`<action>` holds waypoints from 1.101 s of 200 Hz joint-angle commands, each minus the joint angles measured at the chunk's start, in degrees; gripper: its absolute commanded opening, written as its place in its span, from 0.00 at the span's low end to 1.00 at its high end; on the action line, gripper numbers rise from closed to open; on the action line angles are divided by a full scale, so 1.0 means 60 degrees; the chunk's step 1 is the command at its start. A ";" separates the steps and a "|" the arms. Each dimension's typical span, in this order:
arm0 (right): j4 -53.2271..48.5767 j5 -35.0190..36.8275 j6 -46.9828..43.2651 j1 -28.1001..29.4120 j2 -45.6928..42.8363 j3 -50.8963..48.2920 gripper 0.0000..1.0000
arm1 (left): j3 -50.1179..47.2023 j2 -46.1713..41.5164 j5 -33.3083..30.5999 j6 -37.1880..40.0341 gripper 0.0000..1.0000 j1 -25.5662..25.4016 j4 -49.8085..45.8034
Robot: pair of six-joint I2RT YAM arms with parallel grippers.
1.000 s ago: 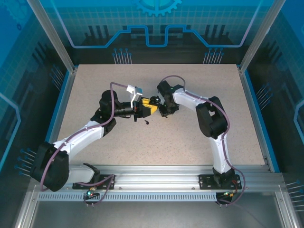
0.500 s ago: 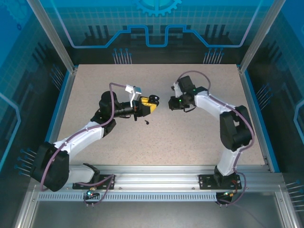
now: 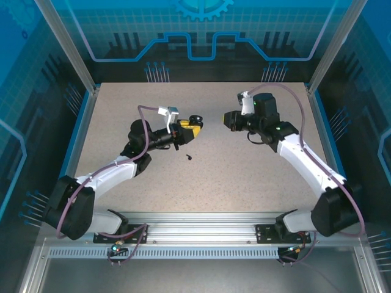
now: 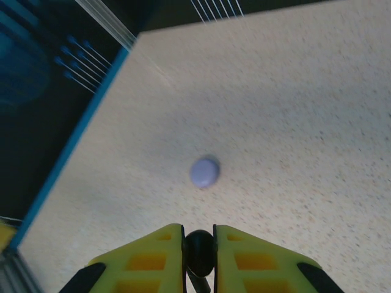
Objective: Insert the wireless bluetooth earbuds into the charging case
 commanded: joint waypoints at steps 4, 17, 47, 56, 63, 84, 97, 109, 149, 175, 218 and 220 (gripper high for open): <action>0.0926 -0.0485 0.0615 -0.0020 -0.0790 -0.0247 0.16 | -0.0143 0.0094 -0.0446 -0.0279 0.05 -0.0216 0.0949; 0.1099 -0.0566 0.0737 0.0052 -0.1134 -0.0262 0.16 | -0.0106 0.0163 -0.0534 -0.0373 0.06 -0.0258 0.1125; 0.1422 -0.0548 0.0828 0.0390 -0.1765 -0.0233 0.16 | -0.0028 0.0286 -0.0729 -0.0615 0.06 -0.0397 0.1472; 0.1564 -0.0521 0.0871 0.0508 -0.1921 -0.0262 0.16 | 0.0026 0.0299 -0.0787 -0.0605 0.06 -0.0468 0.1500; 0.1696 -0.0499 0.0903 0.0616 -0.2008 -0.0290 0.16 | 0.0063 0.0286 -0.0821 -0.0603 0.05 -0.0541 0.1514; 0.2058 -0.0317 0.0934 0.0949 -0.2252 -0.0379 0.17 | 0.0193 0.0248 -0.0937 -0.0617 0.05 -0.0720 0.1574; 0.2157 -0.0149 0.1004 0.1167 -0.2321 -0.0407 0.17 | 0.0255 0.0186 -0.1066 -0.0625 0.05 -0.0835 0.1524; 0.2357 0.0132 0.0973 0.1418 -0.2391 -0.0485 0.17 | 0.0318 0.0133 -0.1182 -0.0544 0.06 -0.0971 0.1430; 0.2567 0.0209 0.0824 0.1748 -0.2326 -0.0444 0.17 | 0.0563 0.0125 -0.1246 -0.0275 0.06 -0.1407 0.1314; 0.2754 0.0146 0.0832 0.1816 -0.2296 -0.0496 0.17 | 0.0703 0.0089 -0.1226 -0.0035 0.05 -0.1590 0.1173; 0.2838 -0.0005 0.0820 0.1934 -0.2327 -0.0543 0.17 | 0.0808 -0.0049 -0.1584 0.0071 0.06 -0.1750 0.1056; 0.2849 0.0000 0.0814 0.1934 -0.2337 -0.0563 0.17 | 0.0807 -0.0050 -0.1611 0.0071 0.05 -0.1765 0.1049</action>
